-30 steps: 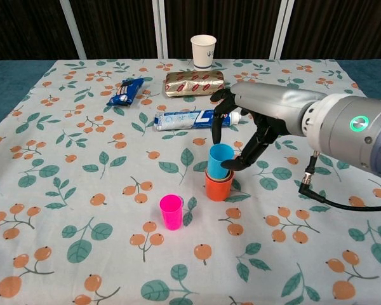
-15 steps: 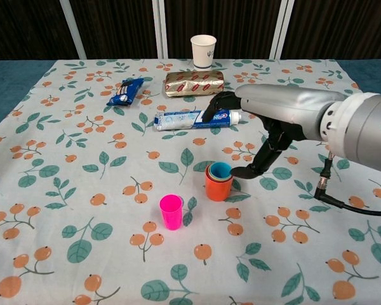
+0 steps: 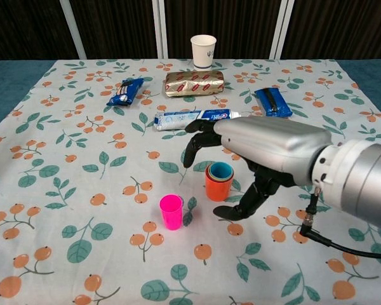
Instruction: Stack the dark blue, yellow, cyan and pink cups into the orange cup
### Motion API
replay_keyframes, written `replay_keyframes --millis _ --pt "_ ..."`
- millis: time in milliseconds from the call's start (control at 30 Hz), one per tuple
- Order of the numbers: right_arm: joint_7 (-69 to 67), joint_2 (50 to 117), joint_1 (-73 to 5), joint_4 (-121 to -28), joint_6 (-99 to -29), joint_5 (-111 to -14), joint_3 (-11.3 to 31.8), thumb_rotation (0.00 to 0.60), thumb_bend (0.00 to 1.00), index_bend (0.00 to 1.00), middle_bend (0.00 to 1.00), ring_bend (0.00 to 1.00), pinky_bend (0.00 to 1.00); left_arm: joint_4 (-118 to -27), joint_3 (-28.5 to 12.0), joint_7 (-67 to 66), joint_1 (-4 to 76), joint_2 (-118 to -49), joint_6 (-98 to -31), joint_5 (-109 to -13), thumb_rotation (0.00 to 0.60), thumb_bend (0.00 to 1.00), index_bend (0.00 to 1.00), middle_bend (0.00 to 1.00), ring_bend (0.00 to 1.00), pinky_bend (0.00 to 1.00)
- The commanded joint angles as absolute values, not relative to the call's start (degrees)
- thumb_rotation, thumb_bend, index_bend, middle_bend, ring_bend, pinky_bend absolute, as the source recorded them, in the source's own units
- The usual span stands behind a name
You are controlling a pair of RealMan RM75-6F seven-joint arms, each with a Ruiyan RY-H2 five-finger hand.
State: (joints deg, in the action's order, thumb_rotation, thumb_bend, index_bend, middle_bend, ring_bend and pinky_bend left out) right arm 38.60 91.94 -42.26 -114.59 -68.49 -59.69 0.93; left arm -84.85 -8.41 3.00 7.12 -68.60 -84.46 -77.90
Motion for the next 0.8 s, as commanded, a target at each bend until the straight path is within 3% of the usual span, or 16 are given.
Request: replay_keyframes --millis 33,800 --pt "39.8 94.3 -42.2 -112.7 -68.6 -60.0 0.9 0.6 0.35 0.3 0.0 0.0 0.09 -84.8 -8.5 3.1 7.1 -68.6 -84.4 -77.8 0.6 0.12 0.11 0.01 0.0 0.0" --pt "43.8 103.3 -43.8 -104.7 -66.9 -54.5 5.5 0.6 0.35 0.37 0.0 0.0 0.09 -84.7 -8.7 3.4 7.2 -68.5 -84.1 -77.4 0.6 0.12 0.11 0.01 0.0 0.0"
